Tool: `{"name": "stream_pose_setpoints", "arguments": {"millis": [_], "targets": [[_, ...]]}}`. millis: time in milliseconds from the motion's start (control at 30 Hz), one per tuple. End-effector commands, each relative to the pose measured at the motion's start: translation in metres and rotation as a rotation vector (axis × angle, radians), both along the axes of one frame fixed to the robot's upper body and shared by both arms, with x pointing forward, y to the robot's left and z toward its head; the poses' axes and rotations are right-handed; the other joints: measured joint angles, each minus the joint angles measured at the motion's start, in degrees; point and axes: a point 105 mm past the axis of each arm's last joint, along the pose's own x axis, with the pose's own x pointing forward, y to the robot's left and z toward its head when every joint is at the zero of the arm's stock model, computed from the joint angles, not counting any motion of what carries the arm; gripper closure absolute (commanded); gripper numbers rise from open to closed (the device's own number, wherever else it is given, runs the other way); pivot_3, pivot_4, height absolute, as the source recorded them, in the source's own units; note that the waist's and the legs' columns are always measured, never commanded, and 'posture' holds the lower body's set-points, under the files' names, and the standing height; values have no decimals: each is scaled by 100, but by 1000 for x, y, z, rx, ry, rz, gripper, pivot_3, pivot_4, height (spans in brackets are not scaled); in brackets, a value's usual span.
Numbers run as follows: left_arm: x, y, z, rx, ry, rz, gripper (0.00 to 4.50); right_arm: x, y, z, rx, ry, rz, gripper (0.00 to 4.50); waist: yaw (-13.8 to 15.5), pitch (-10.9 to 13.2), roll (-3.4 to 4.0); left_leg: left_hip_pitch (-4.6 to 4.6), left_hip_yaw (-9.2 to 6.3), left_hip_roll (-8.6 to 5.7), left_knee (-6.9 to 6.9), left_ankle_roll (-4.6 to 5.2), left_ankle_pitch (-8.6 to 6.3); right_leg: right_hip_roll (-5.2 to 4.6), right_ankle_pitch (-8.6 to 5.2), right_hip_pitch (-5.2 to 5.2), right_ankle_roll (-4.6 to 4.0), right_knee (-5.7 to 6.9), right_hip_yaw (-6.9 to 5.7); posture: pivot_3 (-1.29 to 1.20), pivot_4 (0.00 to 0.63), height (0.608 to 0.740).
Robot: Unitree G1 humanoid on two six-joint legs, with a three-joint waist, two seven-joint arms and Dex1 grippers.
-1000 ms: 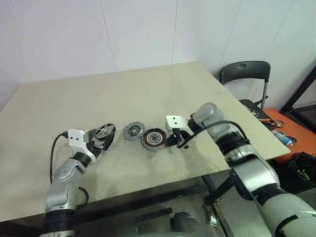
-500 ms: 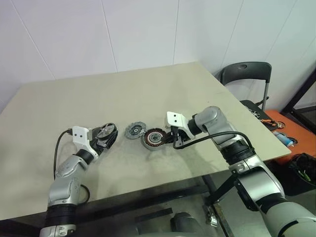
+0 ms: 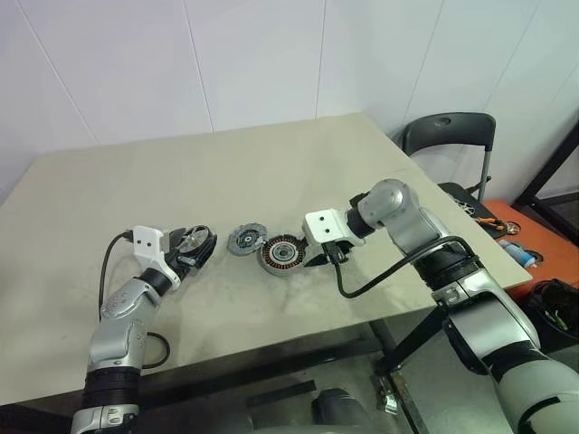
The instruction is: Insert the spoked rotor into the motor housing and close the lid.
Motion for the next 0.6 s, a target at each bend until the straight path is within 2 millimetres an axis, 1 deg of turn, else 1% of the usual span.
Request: {"name": "stream_pose_setpoints", "arguments": {"millis": [33, 167, 333, 433, 600], "targets": [[2, 1, 10, 10, -39, 4, 0, 6, 10, 5, -14, -77, 50, 2742, -2, 0, 0, 1, 0, 0, 0, 0, 0, 0, 0, 0, 0, 1, 0, 0, 0, 740], [1, 1, 11, 9, -42, 7, 0, 12, 20, -3, -7, -100, 54, 2742, -9, 0, 0, 1, -1, 0, -1, 0, 0, 0, 9, 0, -15, 1, 0, 0, 0, 740], [-3, 0, 10, 8, -38, 8, 0, 19, 26, -7, 10, -106, 34, 2742, -5, 0, 0, 1, 0, 0, -1, 0, 0, 0, 14, 0, -23, 0, 0, 0, 0, 740], [-4, 0, 10, 8, -37, 10, 0, 19, 26, -8, 10, -103, 37, 2742, 10, 0, 0, 0, -2, 0, -2, 0, 0, -1, 14, -1, -23, 0, 0, 0, 0, 740], [-4, -1, 9, 6, -35, 9, 0, 17, 19, -14, -15, -83, 46, 2742, 0, 0, 0, 1, -1, 0, -1, 0, 0, -1, 14, 0, -23, 1, 0, 0, 0, 740]]}}
